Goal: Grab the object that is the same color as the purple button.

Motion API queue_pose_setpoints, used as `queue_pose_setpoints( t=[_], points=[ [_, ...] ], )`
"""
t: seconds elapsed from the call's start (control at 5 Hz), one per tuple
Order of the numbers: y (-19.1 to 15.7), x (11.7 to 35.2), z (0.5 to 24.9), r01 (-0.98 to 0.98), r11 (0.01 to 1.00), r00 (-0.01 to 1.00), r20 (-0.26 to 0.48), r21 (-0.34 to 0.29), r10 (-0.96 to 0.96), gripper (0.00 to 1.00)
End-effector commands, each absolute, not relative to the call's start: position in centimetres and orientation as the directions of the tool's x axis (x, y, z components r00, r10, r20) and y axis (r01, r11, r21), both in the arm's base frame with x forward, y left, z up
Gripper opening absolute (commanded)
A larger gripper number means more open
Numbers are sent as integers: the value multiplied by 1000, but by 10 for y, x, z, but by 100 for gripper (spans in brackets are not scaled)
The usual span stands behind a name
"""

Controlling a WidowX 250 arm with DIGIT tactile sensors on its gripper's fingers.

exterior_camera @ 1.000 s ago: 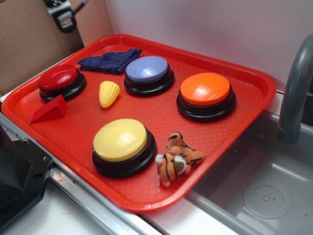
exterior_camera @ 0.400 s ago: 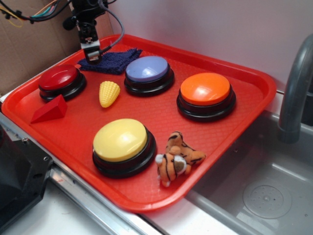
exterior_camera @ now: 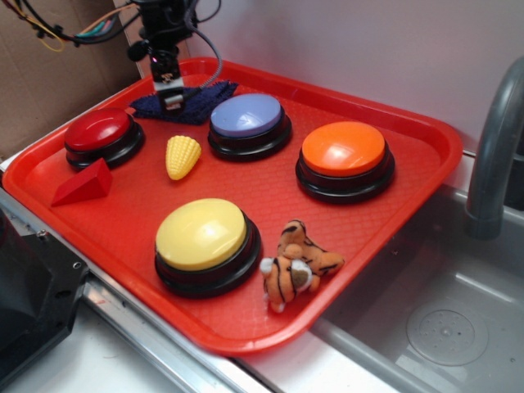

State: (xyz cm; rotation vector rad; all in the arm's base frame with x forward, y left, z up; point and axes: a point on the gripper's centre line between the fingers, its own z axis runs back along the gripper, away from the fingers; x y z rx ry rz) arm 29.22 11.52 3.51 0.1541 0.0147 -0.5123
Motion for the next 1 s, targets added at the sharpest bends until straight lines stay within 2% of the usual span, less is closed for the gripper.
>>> queue_pose_setpoints(
  t=[0.0,0.2,0.4,0.6,0.8],
  points=[
    [116,309,21,483,874,876,-16,56,-482,100],
    [110,301,6,457,889,889,-30,-25,-458,22],
    [109,298,-5,414,909,909,-29,-42,-415,0],
    [106,290,-5,363,931,931,-36,-30,-364,0],
    [103,280,40,180,975,983,3,130,-182,0]
  ],
)
